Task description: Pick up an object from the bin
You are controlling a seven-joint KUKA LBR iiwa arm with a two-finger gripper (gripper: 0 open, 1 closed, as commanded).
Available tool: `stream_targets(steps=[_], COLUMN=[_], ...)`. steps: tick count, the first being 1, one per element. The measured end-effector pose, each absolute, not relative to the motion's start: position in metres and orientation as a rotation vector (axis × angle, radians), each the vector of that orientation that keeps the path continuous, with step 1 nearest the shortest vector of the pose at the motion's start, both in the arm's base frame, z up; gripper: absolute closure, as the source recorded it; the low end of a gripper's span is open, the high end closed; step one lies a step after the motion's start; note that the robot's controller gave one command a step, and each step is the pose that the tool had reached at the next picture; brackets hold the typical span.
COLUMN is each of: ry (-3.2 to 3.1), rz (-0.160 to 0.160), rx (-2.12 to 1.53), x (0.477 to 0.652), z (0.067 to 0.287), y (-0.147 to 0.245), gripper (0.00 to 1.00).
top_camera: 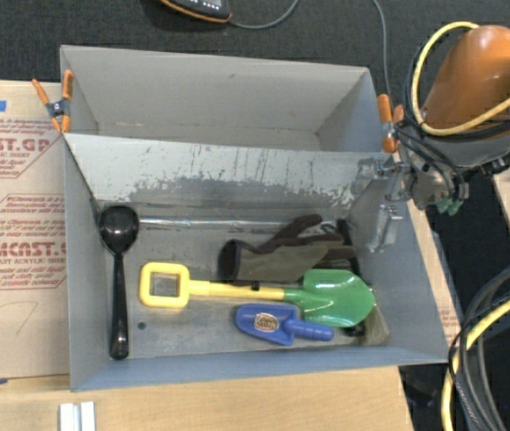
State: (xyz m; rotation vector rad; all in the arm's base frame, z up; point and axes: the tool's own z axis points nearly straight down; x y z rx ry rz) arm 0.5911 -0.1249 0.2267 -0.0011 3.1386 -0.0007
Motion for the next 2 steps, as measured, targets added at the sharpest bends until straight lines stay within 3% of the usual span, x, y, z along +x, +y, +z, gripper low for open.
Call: stream_targets(steps=[1, 2], ry=[3.139, 3.14], rz=[-0.001, 0.003], rx=[-0.001, -0.026], x=[0.591, 0.583], z=[0.227, 0.167], y=[-0.125, -0.074], gripper=[0.0, 0.0])
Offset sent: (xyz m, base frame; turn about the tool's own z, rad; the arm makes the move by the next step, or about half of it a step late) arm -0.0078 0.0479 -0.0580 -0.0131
